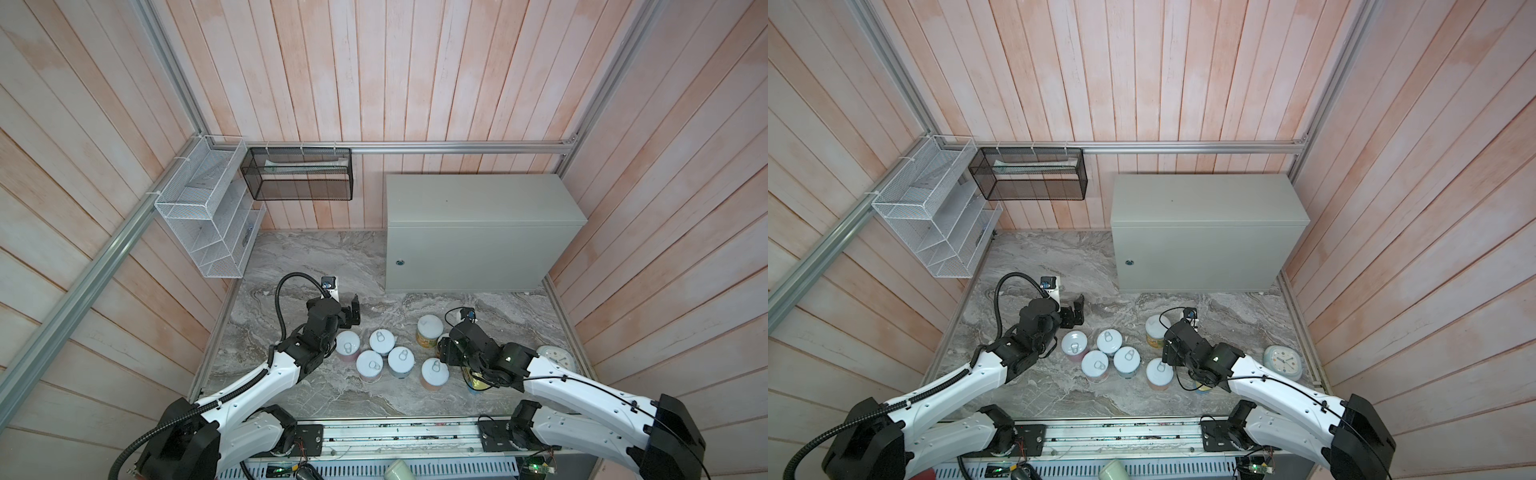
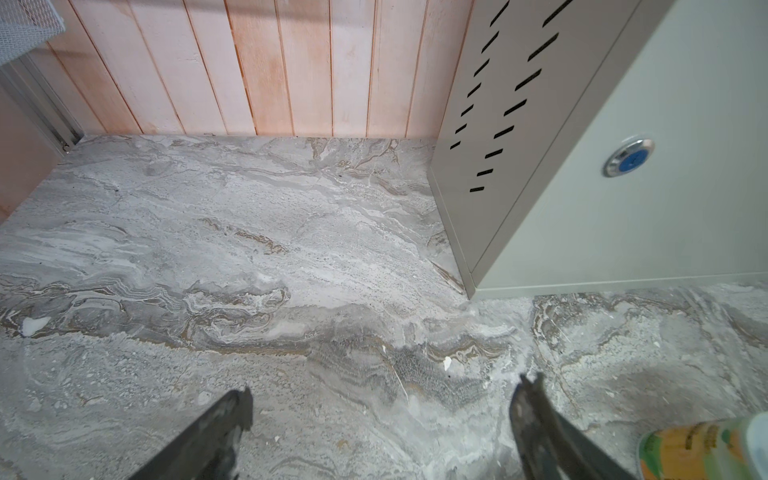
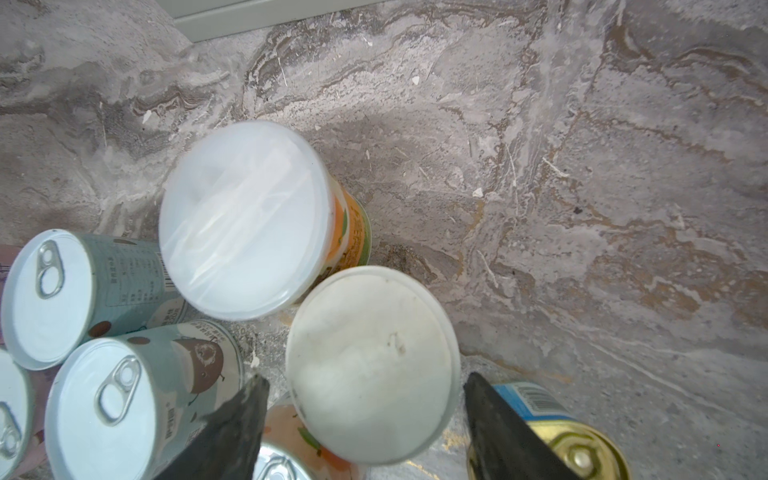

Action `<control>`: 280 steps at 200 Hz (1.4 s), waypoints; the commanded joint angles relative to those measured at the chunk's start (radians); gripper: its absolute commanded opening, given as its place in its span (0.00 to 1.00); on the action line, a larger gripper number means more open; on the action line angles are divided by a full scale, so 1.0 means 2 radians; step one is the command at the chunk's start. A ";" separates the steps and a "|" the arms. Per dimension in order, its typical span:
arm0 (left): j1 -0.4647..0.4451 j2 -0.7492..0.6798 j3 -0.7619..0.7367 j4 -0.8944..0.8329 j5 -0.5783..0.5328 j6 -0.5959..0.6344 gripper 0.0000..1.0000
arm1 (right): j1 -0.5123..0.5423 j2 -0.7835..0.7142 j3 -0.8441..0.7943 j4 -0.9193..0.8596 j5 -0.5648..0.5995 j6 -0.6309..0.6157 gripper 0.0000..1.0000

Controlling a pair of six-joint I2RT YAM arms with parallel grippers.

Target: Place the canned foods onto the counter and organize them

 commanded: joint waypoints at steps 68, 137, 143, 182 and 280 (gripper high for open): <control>-0.003 0.000 -0.007 0.017 0.015 -0.008 1.00 | 0.002 0.009 0.007 0.011 0.012 0.008 0.77; -0.003 0.001 -0.011 0.024 0.028 -0.007 1.00 | 0.002 0.047 0.017 0.023 0.024 -0.004 0.75; -0.003 0.001 -0.011 0.024 0.029 -0.007 1.00 | 0.002 0.048 0.016 0.024 0.029 -0.001 0.75; -0.003 0.012 -0.012 0.033 0.040 -0.011 1.00 | -0.001 0.050 0.011 0.047 0.031 -0.009 0.69; -0.003 0.029 -0.006 0.032 0.059 -0.015 1.00 | -0.013 0.015 -0.002 0.045 0.022 0.005 0.60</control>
